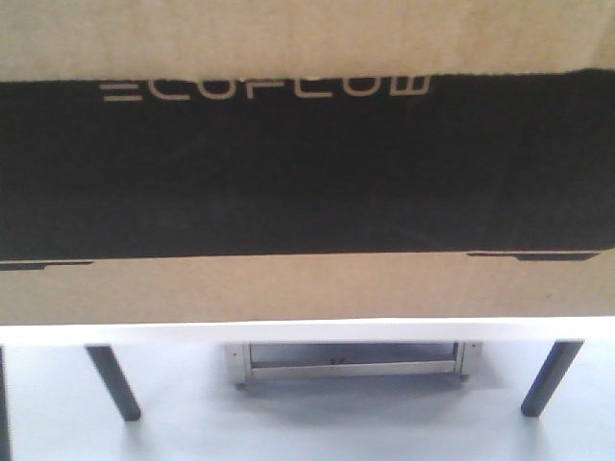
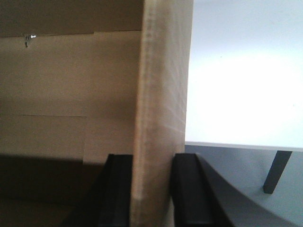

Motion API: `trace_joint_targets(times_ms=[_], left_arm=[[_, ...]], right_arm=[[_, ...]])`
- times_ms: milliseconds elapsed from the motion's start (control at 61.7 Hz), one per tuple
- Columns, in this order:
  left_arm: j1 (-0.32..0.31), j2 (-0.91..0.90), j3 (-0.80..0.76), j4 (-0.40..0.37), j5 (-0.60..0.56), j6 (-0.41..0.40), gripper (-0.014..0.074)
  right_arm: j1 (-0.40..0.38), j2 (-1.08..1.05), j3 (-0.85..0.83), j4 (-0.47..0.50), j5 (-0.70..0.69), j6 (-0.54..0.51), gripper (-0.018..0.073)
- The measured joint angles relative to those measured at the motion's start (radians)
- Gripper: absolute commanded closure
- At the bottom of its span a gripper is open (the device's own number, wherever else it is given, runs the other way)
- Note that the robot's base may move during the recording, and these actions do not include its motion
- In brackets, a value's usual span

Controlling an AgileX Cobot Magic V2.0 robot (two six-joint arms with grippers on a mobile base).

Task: Grab box from left shelf to table start
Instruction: 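Approach the white table with the box held in both grippers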

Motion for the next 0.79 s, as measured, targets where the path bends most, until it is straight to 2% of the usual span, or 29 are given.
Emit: trace_joint_targets(times_ms=[794], left_arm=[[0.0, 0.0, 0.0, 0.0, 0.0, 0.0, 0.065]], right_arm=[[0.0, 0.0, 0.0, 0.0, 0.0, 0.0, 0.0533]])
